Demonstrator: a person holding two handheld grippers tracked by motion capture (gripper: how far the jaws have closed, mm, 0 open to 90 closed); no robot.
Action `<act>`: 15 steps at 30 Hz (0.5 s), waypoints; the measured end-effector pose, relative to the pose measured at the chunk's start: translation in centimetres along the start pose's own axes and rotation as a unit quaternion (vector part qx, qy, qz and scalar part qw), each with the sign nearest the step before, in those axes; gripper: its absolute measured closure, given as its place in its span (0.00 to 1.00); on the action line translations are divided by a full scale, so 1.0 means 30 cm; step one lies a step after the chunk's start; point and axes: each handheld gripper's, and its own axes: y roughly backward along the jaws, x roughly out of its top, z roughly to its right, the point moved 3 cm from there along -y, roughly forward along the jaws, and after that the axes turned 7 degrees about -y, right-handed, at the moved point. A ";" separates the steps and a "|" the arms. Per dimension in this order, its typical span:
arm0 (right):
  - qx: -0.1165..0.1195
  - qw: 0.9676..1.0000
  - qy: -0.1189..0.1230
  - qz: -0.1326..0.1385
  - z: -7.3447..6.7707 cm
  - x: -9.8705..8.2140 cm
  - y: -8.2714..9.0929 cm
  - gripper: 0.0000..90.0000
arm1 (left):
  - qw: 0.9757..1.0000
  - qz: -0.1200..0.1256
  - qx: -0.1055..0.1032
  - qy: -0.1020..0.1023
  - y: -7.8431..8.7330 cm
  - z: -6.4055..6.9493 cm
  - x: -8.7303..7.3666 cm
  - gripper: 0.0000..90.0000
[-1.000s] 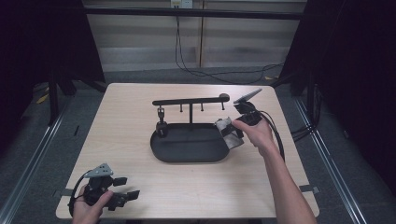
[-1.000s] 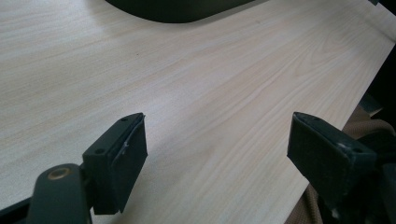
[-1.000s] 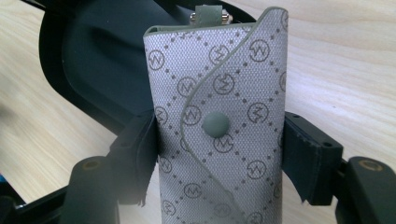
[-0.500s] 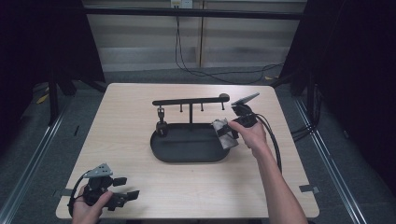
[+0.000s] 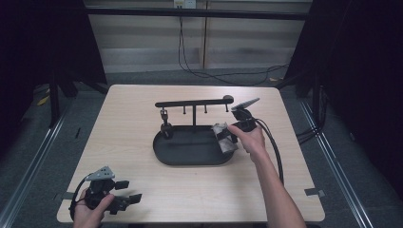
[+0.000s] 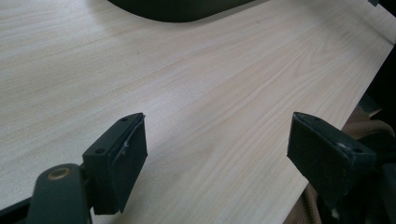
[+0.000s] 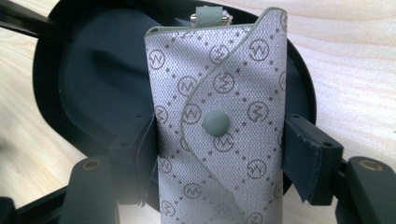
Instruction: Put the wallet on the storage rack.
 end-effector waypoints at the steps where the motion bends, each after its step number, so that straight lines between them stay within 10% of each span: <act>1: -0.003 1.000 0.003 0.000 -0.002 0.000 -0.003 0.36 | 1.000 0.000 0.000 0.000 0.000 0.000 0.000 0.22; 15: -0.013 1.000 0.005 -0.006 -0.013 -0.006 -0.080 0.36 | 1.000 0.000 0.000 0.000 0.000 0.000 -0.001 0.22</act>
